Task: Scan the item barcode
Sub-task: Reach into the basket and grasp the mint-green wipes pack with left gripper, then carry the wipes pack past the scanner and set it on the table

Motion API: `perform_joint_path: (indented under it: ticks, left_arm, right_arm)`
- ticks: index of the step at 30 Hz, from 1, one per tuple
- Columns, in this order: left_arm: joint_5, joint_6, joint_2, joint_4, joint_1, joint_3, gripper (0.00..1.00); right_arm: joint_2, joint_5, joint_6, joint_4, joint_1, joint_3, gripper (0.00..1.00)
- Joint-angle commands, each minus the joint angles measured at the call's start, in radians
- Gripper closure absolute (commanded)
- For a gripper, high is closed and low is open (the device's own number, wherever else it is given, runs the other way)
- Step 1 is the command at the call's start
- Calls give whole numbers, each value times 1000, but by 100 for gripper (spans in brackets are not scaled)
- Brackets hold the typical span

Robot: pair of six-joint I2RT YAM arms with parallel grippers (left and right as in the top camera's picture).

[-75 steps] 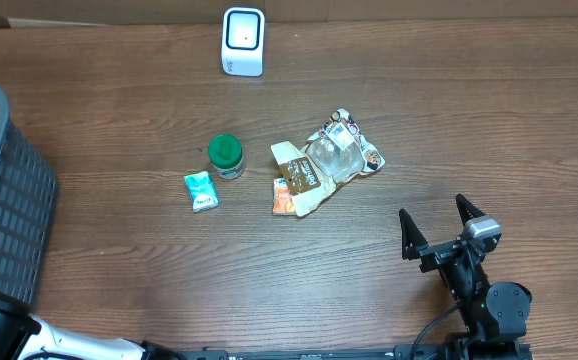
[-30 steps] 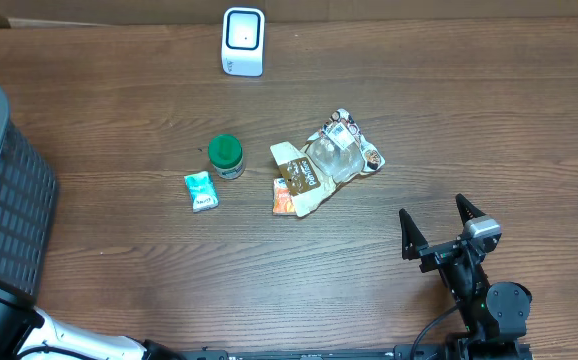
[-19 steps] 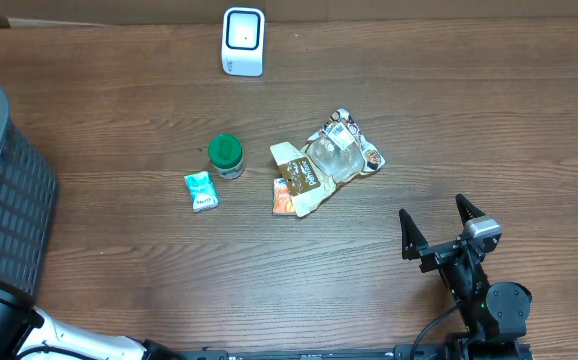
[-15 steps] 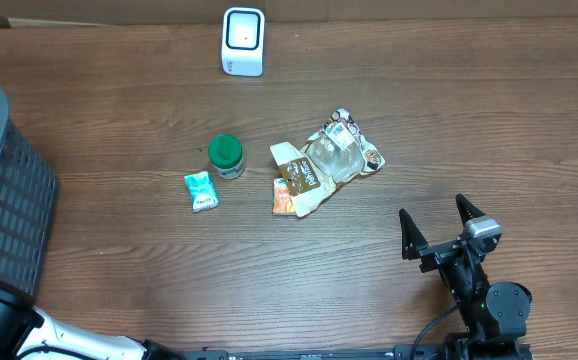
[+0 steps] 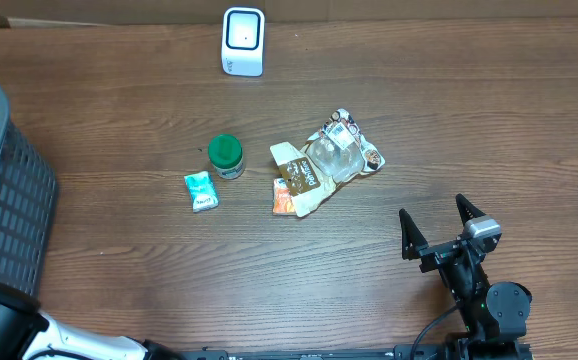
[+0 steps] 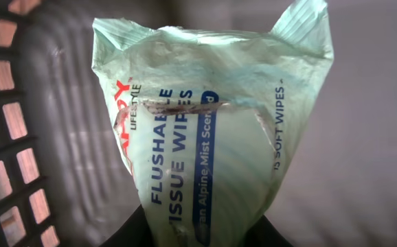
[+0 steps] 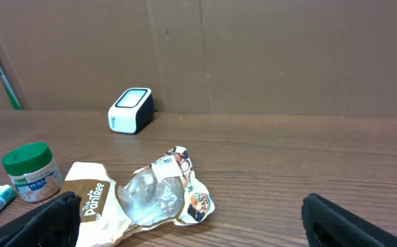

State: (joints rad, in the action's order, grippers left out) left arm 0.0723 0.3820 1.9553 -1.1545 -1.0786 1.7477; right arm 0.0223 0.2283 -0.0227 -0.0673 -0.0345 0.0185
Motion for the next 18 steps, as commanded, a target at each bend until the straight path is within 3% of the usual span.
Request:
perform_joint_path:
  ticks: [1,12,18]
  left_arm:
    - [-150,-16,-135,22,9,35,96]
    - [-327,8,-370,131,117,35,96]
    - [-354,21,-548,141,373,35,96]
  right_arm:
    - [-6,-7,0,7,-6,-11,0]
    - [-6,-7,-1,6,-6,-11,0]
    - [-6,-7,-1,6,-6,-11,0]
